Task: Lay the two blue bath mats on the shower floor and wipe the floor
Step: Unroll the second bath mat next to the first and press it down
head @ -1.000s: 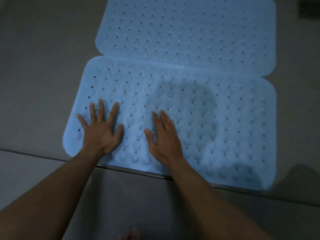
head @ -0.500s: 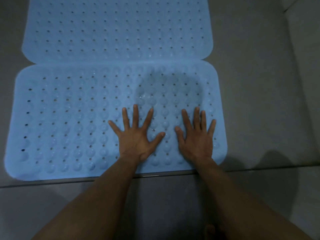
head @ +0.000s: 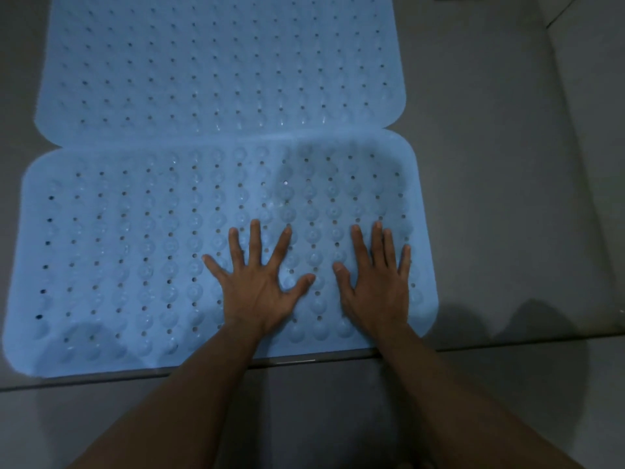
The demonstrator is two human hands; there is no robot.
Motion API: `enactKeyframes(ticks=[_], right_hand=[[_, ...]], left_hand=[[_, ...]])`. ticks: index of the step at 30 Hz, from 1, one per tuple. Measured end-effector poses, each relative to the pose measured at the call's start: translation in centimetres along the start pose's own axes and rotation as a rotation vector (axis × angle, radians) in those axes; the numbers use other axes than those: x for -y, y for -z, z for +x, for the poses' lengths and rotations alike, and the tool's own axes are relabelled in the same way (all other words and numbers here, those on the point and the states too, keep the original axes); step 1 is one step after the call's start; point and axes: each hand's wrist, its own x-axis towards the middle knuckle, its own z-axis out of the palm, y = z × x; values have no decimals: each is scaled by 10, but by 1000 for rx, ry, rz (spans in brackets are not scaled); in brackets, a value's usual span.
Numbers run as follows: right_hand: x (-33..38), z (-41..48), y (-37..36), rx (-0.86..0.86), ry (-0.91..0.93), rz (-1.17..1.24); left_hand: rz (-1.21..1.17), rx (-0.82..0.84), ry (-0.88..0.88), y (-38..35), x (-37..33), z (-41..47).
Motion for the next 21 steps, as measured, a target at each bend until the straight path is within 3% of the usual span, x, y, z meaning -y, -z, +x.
enactKeyframes(ticks=[8,12,17,21], right_hand=[[-1,20,70,236,-66,120],[-2,54,152,45,-42,126],[3,94,316,-101,-52,140],[11,98,441,-206,-27,112]], left_hand=[[-82,153,-1,60,-2,13],[-100,-9,-106,148,-18,50],[-81,-274,-280,318,-58,73],[-83,-320,-381,439,-92,60]])
